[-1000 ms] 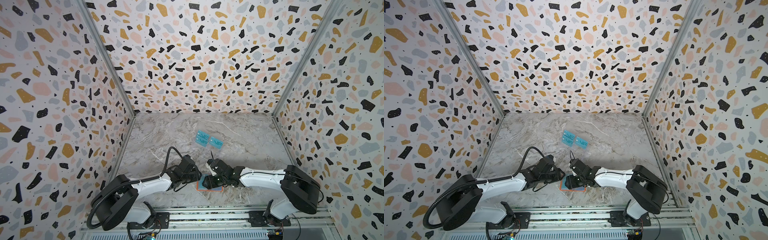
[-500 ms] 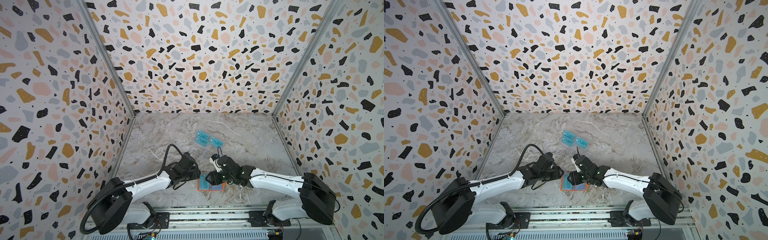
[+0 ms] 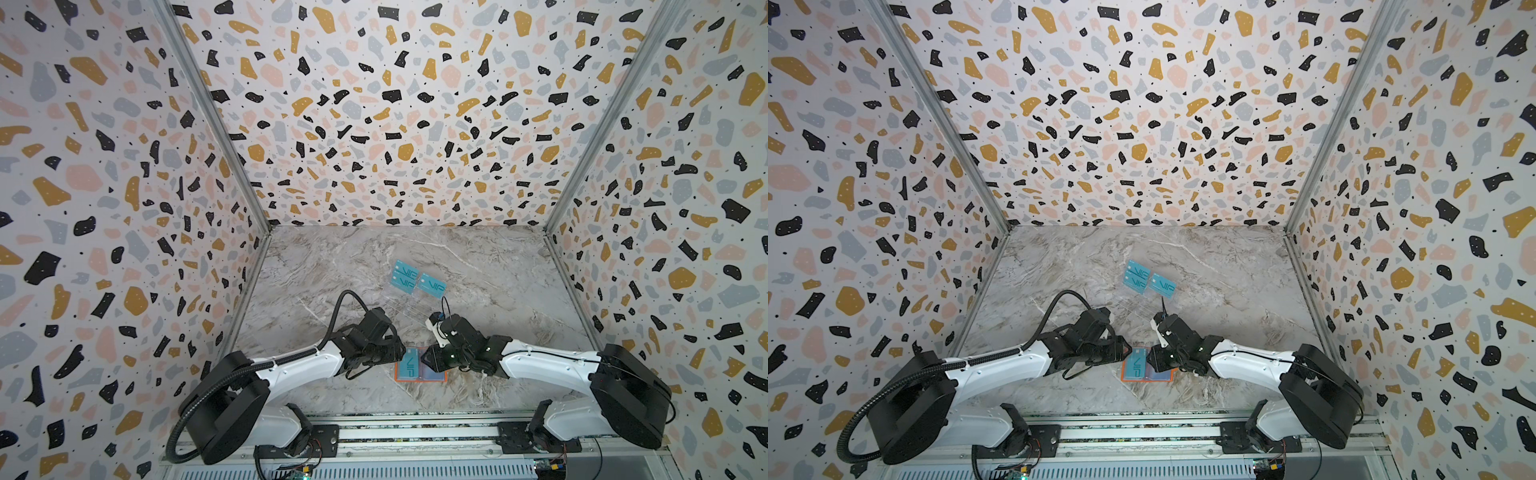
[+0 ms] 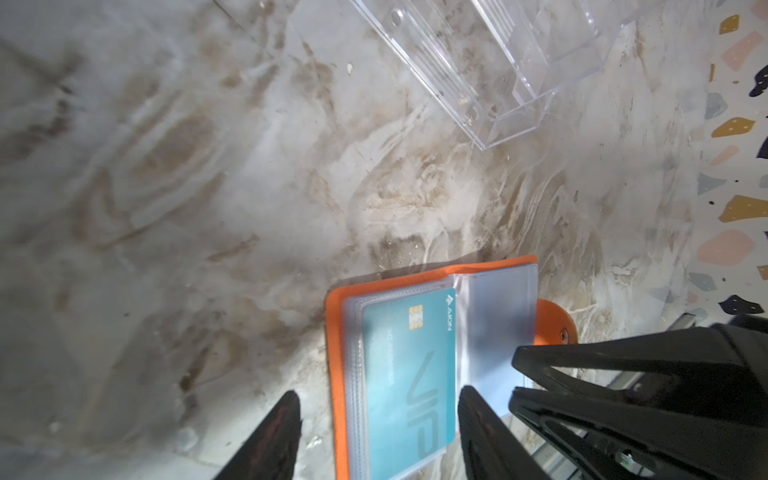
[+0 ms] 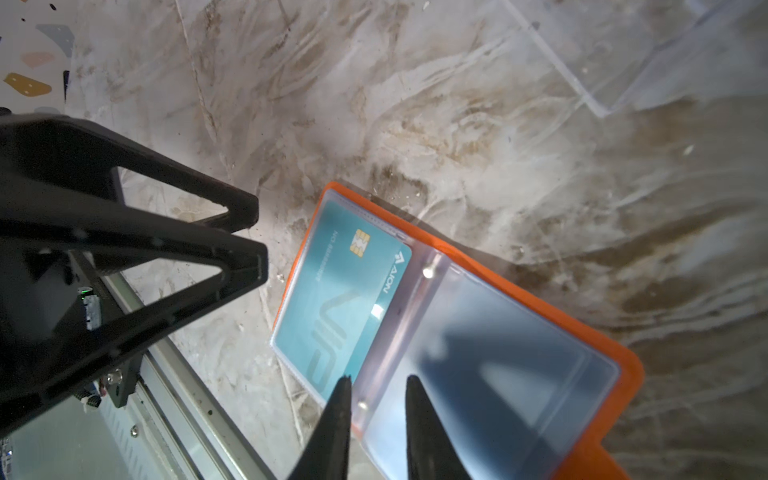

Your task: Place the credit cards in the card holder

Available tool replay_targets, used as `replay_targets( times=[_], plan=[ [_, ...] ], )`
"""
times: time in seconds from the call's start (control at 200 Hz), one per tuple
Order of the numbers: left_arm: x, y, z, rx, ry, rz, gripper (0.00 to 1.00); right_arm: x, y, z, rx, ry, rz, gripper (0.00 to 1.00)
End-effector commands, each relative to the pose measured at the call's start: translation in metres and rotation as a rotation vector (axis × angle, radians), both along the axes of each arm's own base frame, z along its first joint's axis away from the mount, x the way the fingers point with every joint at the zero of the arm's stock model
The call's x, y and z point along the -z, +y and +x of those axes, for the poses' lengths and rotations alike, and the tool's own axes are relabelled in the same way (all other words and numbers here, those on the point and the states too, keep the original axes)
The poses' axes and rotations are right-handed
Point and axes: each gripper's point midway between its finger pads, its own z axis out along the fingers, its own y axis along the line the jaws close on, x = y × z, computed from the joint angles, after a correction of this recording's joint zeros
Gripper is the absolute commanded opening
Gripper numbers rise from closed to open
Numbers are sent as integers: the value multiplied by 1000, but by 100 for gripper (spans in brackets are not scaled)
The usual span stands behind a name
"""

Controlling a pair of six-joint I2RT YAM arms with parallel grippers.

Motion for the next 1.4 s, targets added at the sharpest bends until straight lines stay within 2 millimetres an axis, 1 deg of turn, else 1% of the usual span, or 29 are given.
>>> replay_targets(
  times=[0.0, 0.12, 0.25, 0.395, 0.461, 0.586, 0.691, 0.841, 0.916, 1.106, 1.246, 1.326, 1.397],
  plan=[
    [4, -6, -7, -4, 56, -57, 63, 9, -2, -7, -24, 21, -2, 24],
    [8, -3, -12, -9, 83, -42, 63, 22, -9, -9, -35, 27, -45, 24],
    [17, -1, -17, -2, 122, 10, 63, 35, -16, -12, -37, 35, -84, 24],
    [25, -12, -24, 33, 149, 37, 64, 41, -22, -13, -28, 45, -98, 24],
    [24, -18, -26, 44, 153, 30, 64, 42, -25, -12, -18, 47, -102, 24],
    [18, -21, -25, 34, 145, 11, 64, 46, -30, -12, -9, 57, -105, 24],
    [8, -27, -23, 31, 136, -35, 64, 52, -35, -15, -2, 67, -112, 23],
    [-4, -36, -23, 45, 126, -101, 63, 53, -36, -16, -2, 72, -101, 23],
    [-13, -42, -24, 46, 120, -164, 63, 54, -36, -15, -1, 73, -103, 22],
    [-32, -46, -24, 51, 90, -235, 62, 56, -36, -14, -3, 75, -103, 22],
    [-38, -47, -25, 50, 81, -269, 61, 53, -34, -13, -2, 71, -94, 21],
    [-43, -51, -26, 48, 85, -320, 61, 51, -34, -12, 0, 67, -88, 21],
    [-41, -51, -27, 42, 89, -323, 60, 50, -33, -12, 1, 65, -85, 20]
  ],
)
